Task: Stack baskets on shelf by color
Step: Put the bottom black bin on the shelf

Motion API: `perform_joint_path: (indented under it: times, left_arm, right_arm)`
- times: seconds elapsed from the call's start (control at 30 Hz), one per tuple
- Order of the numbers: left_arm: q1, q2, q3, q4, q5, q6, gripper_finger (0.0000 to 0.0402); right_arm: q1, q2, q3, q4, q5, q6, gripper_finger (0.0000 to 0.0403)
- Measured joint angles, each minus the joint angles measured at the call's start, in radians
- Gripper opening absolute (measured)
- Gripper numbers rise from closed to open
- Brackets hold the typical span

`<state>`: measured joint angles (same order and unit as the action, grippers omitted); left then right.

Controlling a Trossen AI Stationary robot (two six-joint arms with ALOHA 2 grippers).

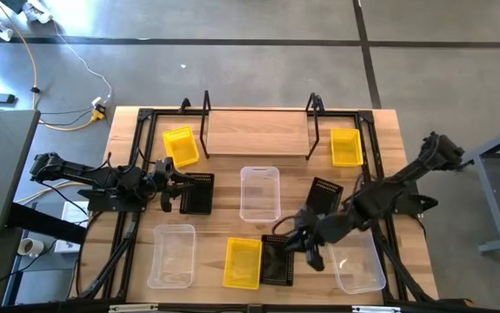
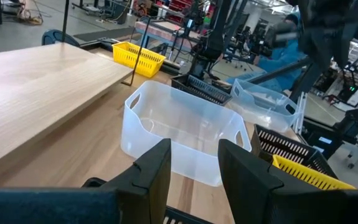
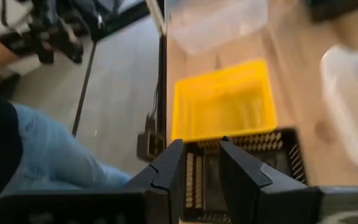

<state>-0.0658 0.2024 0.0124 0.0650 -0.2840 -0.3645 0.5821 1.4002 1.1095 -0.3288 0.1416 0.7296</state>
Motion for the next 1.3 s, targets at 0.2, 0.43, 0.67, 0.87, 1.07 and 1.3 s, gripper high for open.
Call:
perform_joint_path:
  times: [0.2,0.43,0.67,0.87,1.07,1.3]
  left_arm:
    - [0.000,0.000,0.000,0.000,0.000,0.000,0.0125]
    - [0.000,0.000,0.000,0.001,0.031,-0.002,0.0125]
    - [0.000,0.000,0.000,0.002,0.034,-0.026,0.0125]
    - [0.000,0.000,0.000,0.002,0.034,-0.047,0.0125]
    - [0.000,0.000,0.000,0.000,0.034,-0.055,0.0125]
    - [0.000,0.000,0.000,-0.001,0.034,-0.055,0.0125]
  right_arm:
    - [0.032,0.091,0.000,0.005,-0.039,0.029,0.0092]
    - [0.073,0.181,0.000,0.109,-0.047,0.047,0.0137]
    - [0.099,0.264,0.000,0.207,-0.048,0.032,0.0153]
    - [0.107,0.333,0.000,0.281,-0.049,0.007,0.0153]
    - [0.106,0.400,0.022,0.285,-0.095,-0.026,0.0153]
    - [0.106,0.466,0.088,0.218,-0.097,-0.056,0.0153]
